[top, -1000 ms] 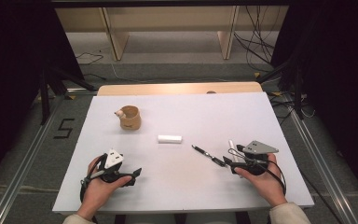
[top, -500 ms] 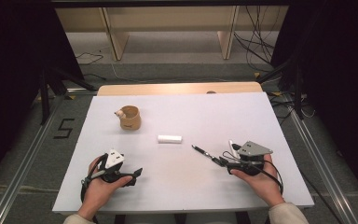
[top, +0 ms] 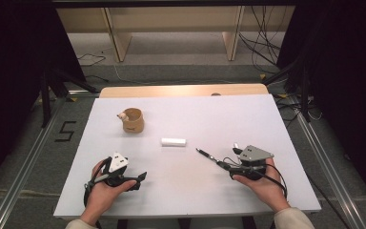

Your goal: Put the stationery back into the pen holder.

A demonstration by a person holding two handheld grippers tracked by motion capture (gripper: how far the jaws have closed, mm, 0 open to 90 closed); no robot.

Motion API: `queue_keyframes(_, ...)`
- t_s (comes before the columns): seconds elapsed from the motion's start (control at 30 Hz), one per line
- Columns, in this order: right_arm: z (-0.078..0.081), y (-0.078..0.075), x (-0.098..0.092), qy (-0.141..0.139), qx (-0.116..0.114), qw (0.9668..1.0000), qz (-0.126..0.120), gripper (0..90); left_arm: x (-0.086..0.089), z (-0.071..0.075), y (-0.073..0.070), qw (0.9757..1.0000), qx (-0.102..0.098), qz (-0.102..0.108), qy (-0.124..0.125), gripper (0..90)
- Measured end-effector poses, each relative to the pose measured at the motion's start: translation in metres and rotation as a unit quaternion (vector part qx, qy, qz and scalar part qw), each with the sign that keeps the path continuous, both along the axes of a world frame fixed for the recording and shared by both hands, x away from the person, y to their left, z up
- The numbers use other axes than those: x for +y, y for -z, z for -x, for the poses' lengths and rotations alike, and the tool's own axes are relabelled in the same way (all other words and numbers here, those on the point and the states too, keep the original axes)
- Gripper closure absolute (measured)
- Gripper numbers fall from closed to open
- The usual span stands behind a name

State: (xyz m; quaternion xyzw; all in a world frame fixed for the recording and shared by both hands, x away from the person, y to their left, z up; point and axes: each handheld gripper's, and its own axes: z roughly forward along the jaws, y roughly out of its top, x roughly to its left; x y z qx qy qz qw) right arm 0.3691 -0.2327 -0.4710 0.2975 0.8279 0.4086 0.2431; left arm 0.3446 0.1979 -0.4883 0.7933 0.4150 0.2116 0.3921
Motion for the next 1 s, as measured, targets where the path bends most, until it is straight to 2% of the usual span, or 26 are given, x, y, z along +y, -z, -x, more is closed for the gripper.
queue_keyframes(0.2,-0.005,-0.005,0.023,-0.032,-0.013,0.9983,0.047,40.1,-0.002,-0.001,0.001,1.0000,0.002,-0.002,0.002,9.9)
queue_keyframes(0.27,-0.009,-0.006,0.032,-0.043,-0.009,0.9971,0.062,41.3,-0.002,-0.001,0.001,1.0000,0.002,-0.002,0.002,10.0)
queue_keyframes(0.4,-0.018,-0.009,0.052,-0.067,-0.009,0.9931,0.096,45.3,-0.002,-0.001,0.001,1.0000,0.002,0.001,0.000,10.4)
queue_keyframes(0.53,-0.029,-0.012,0.073,-0.084,-0.008,0.9891,0.120,45.5,-0.002,-0.001,0.001,1.0000,0.003,0.002,0.000,10.4)
queue_keyframes(0.63,-0.037,-0.014,0.088,-0.097,-0.006,0.9845,0.146,45.7,-0.002,-0.001,0.001,1.0000,0.005,0.000,0.001,10.8)
queue_keyframes(0.67,-0.040,-0.013,0.093,-0.104,-0.011,0.9818,0.159,45.7,-0.003,-0.001,0.001,1.0000,0.007,0.000,0.003,10.9)
queue_keyframes(0.8,-0.050,-0.013,0.112,-0.123,-0.003,0.9732,0.194,45.2,-0.003,-0.002,0.002,1.0000,0.007,0.000,0.004,11.0)
queue_keyframes(0.9,-0.059,-0.015,0.125,-0.137,0.001,0.9685,0.208,45.4,-0.004,-0.003,0.002,1.0000,0.007,-0.001,0.005,11.0)
queue_keyframes(0.93,-0.062,-0.016,0.129,-0.143,0.005,0.9653,0.218,45.7,-0.004,-0.003,0.002,1.0000,0.008,-0.001,0.005,11.0)
queue_keyframes(0.97,-0.066,-0.016,0.133,-0.146,0.008,0.9645,0.220,45.9,-0.004,-0.003,0.002,1.0000,0.008,-0.001,0.006,11.0)
queue_keyframes(1.0,-0.069,-0.017,0.136,-0.152,0.011,0.9606,0.233,46.0,-0.004,-0.003,0.002,1.0000,0.008,-0.001,0.006,11.1)
